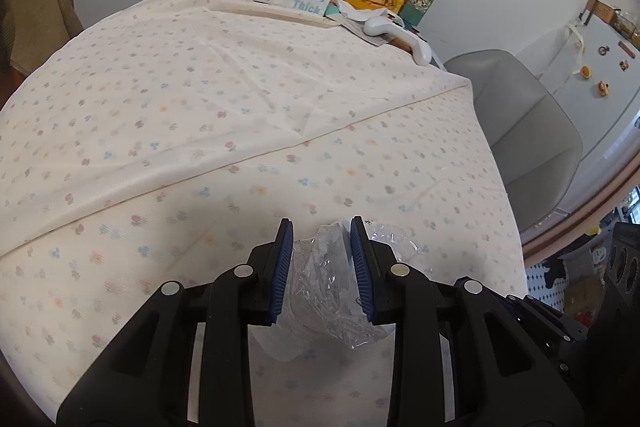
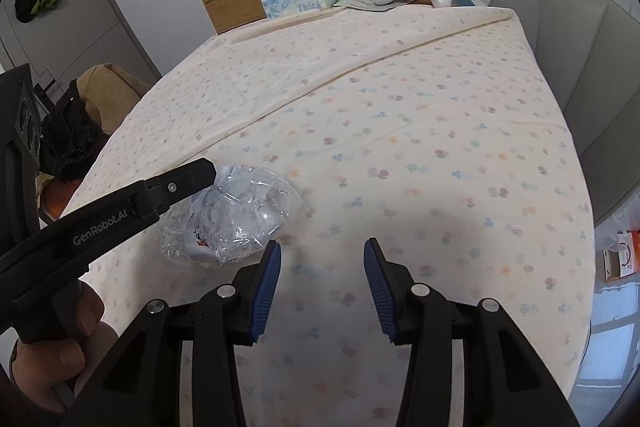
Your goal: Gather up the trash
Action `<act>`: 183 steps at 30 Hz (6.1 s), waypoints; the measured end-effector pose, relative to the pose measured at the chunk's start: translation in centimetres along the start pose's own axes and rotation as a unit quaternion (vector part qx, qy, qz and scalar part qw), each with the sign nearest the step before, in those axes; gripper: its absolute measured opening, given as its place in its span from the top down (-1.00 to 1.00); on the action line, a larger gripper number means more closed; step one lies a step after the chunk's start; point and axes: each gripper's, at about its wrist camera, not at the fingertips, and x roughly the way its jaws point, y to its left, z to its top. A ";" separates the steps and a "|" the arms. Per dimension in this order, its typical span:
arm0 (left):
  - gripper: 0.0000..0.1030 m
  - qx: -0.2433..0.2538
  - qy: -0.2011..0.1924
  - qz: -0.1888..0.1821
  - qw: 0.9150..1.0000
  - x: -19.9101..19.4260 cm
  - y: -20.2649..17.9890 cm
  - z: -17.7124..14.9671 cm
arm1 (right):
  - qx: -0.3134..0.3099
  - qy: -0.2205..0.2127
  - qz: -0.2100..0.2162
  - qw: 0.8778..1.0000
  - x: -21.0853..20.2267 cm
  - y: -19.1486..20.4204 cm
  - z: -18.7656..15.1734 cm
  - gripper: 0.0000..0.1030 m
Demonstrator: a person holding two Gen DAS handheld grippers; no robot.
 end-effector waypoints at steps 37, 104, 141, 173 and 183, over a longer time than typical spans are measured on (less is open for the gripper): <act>0.88 0.071 0.023 0.001 0.997 0.7 -6.3 -2.0 | 0.037 -0.007 -0.029 0.999 -3.0 -4.1 -2.3 0.15; 0.48 0.075 0.050 -0.076 0.993 1.8 -8.0 -1.6 | 0.052 -0.014 0.021 0.998 -3.1 -4.7 -2.1 0.71; 0.49 0.099 0.052 -0.102 0.989 1.6 -10.4 -1.9 | 0.058 -0.022 -0.009 0.998 -4.0 -5.9 -1.5 0.91; 0.49 0.249 0.077 -0.183 0.948 1.3 -31.6 -8.5 | 0.193 -0.097 -0.090 0.972 -16.0 -22.4 -9.3 0.91; 0.49 0.294 0.120 -0.203 0.926 4.8 -39.4 -11.8 | 0.251 -0.099 -0.113 0.956 -18.0 -30.1 -12.4 0.91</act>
